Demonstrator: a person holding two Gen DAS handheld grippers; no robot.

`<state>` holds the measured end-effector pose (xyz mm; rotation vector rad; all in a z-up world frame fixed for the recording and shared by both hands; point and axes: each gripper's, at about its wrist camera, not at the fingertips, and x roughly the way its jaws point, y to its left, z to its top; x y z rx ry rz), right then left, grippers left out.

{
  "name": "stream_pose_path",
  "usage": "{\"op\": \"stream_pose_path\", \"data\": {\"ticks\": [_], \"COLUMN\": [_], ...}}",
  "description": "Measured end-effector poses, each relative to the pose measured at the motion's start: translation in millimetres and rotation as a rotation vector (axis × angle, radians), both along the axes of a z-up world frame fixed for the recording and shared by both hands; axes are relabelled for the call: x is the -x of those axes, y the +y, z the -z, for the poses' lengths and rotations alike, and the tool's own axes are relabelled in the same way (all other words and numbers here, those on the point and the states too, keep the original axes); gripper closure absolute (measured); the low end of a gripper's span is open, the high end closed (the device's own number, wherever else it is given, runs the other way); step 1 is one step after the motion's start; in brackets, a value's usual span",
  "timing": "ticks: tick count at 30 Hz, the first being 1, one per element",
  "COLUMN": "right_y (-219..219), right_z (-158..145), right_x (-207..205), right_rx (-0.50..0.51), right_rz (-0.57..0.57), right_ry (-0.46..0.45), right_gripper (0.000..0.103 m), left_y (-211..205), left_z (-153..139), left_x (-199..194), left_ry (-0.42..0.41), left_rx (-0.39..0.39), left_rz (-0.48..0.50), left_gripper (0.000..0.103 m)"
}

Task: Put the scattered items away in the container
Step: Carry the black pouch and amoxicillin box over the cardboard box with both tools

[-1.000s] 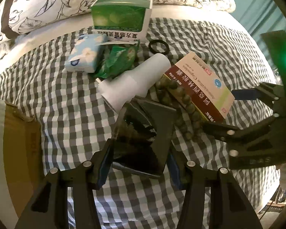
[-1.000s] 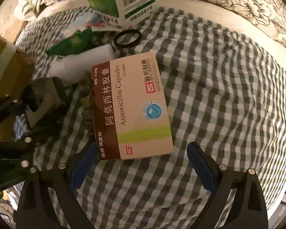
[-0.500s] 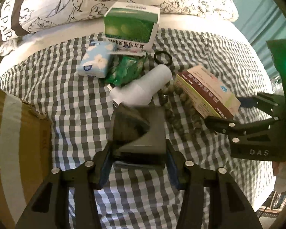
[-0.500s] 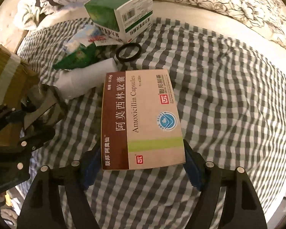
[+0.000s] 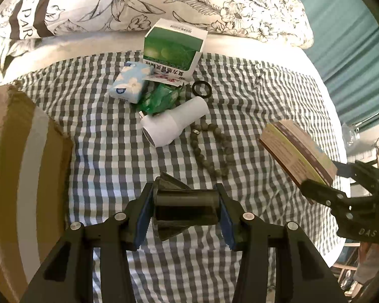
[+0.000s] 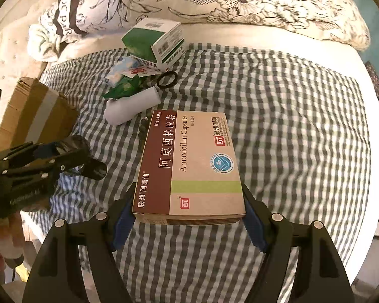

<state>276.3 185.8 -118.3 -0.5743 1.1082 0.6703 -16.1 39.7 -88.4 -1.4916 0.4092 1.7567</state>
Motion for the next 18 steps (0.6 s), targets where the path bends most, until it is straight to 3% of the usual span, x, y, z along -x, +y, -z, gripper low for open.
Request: {"op": "stream_pose_path", "data": {"ticks": [6,18], "right_y": [-10,-4], "right_z": [-28,-113], "right_x": [17,60], "right_rx": [-0.032,-0.138], "right_rz": [-0.009,-0.091], "right_ry": [-0.017,-0.142], "right_gripper": [0.029,0.028], "left_y": [-3,-18], "left_z": [-34,-113], "left_x": [-7,4], "left_ry": [0.017,0.083], "left_rx": [-0.019,-0.091], "left_rz": [-0.003,-0.031], "left_gripper": [0.055,0.055]}}
